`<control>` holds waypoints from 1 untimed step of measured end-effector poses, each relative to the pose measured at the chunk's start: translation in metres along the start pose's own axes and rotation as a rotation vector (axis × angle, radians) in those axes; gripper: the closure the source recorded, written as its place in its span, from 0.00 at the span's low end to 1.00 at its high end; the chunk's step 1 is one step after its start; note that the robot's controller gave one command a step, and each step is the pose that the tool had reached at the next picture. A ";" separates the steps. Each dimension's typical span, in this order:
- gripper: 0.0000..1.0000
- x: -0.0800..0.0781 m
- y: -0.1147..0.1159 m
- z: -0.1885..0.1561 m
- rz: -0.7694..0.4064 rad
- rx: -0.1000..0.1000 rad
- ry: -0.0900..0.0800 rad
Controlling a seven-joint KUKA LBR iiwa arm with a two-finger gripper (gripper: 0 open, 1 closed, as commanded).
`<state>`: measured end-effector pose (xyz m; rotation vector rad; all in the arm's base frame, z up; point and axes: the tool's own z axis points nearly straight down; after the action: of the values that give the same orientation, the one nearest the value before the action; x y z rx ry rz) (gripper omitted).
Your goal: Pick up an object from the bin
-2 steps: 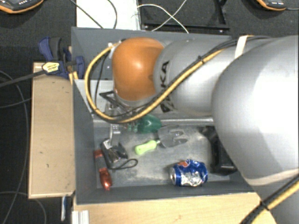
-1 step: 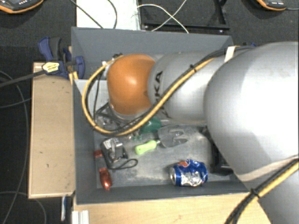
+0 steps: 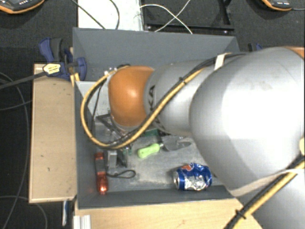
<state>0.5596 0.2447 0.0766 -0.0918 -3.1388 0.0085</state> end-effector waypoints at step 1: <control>0.00 -0.014 -0.020 0.005 0.065 -0.009 -0.001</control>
Offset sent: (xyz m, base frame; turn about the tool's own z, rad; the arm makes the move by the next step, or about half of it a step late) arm -0.0423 -0.0318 -0.0066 0.0105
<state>0.5729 0.2239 0.0717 -0.1933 -3.1354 -0.0048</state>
